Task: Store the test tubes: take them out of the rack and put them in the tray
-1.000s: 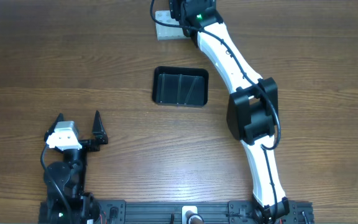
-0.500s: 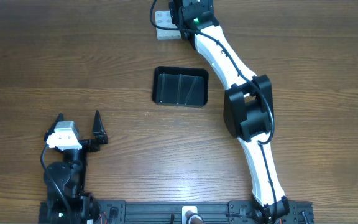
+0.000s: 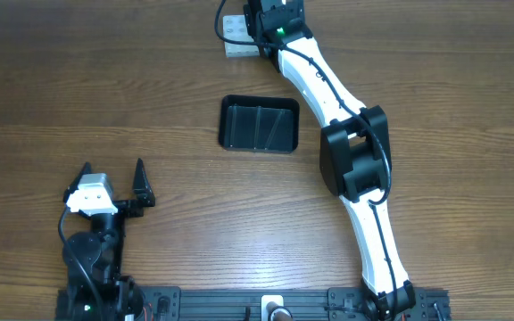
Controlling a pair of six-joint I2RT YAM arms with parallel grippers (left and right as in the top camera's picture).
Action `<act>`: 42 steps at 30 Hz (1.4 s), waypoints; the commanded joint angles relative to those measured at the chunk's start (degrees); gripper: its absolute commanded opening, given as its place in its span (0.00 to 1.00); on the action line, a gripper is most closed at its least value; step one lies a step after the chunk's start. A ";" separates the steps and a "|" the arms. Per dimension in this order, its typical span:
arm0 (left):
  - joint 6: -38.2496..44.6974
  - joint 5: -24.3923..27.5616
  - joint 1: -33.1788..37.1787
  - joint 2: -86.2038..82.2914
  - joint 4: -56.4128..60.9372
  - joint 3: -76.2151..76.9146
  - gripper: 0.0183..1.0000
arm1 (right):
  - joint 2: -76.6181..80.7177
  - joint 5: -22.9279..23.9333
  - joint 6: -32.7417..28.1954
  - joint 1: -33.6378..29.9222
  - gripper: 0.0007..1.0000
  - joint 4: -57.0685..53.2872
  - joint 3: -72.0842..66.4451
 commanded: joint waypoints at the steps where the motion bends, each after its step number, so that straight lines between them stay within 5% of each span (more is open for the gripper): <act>1: 0.81 -0.11 0.28 -0.35 0.00 -0.28 1.00 | 1.55 0.81 0.09 0.28 0.80 0.42 0.09; 11: 0.81 -0.11 0.28 -0.35 -0.02 -0.28 1.00 | 2.45 0.79 0.11 0.20 0.79 0.66 0.09; 21: 0.81 -0.11 0.28 -0.35 -0.02 -0.28 1.00 | 2.47 0.79 0.11 -0.04 0.29 0.72 0.11; 42: 0.81 -0.11 0.28 -0.35 0.00 -0.28 1.00 | 2.38 0.81 0.09 0.57 0.13 1.81 1.55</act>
